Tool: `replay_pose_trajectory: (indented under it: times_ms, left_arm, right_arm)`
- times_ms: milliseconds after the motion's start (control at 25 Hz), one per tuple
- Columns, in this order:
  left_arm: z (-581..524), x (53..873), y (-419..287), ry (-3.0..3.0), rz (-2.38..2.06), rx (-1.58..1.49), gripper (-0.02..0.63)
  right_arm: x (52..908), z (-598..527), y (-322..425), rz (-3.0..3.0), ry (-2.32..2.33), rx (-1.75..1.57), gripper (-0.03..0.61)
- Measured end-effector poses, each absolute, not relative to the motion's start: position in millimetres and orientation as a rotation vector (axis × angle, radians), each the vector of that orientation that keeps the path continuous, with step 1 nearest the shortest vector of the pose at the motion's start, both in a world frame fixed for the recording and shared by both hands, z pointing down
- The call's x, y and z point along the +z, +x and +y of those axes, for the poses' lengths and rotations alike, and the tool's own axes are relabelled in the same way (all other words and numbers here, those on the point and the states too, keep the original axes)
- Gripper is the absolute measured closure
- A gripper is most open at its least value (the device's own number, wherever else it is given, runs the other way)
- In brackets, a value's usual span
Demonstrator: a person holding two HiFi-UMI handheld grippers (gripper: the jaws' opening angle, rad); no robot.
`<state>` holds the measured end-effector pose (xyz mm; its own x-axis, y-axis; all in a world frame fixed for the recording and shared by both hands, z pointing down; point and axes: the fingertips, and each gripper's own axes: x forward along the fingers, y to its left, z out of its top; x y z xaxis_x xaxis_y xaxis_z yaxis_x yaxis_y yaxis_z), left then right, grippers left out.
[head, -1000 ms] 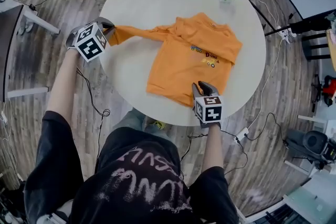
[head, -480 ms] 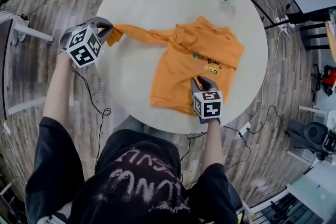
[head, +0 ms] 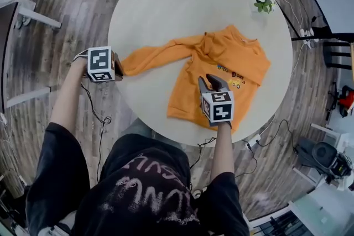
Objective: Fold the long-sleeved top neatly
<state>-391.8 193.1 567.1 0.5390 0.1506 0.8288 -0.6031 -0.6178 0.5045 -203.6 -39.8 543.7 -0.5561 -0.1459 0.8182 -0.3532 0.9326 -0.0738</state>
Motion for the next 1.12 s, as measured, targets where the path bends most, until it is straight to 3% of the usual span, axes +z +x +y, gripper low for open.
replay_pose_trajectory:
  times_ms: [200,360,440,560,640,680,840,1120]
  left_arm:
    - [166.0,561.9,-438.9,1.968,-0.631,1.112,0.552]
    - [143.3,564.6,-442.7,1.995,-0.687,1.044,0.389]
    - [139.7,579.4,-432.6,1.995,-0.645,1.067,0.379]
    - [137.1,598.4,-415.7,2.002,-0.6,1.104,0.409]
    - [133.6,603.0,-411.2,2.021,-0.603,1.121,0.553]
    - [130.9,601.9,-413.1,2.031,-0.617,1.13,0.569]
    - [102.9,572.1,-452.9,2.057,-0.804,1.237,0.574]
    - [2.3,443.2,-569.2,1.988,-1.653,1.396,0.574]
  right_arm:
    - [548.4,-43.6,-197.1,-2.134,0.373,0.296,0.472]
    - [549.9,-45.1,-195.4,-2.123,0.387,0.301,0.472]
    - [549.9,-45.4,-193.0,-2.116,0.395,0.3,0.472]
    - [548.3,-46.4,-189.2,-2.112,0.404,0.294,0.472]
    - [547.8,-49.3,-185.5,-2.11,0.415,0.294,0.472]
    - [547.9,-50.8,-183.2,-2.109,0.421,0.295,0.472]
    - [548.3,-53.7,-173.0,-2.1,0.438,0.302,0.472]
    - [542.7,-56.1,-167.0,-2.118,0.461,0.315,0.472]
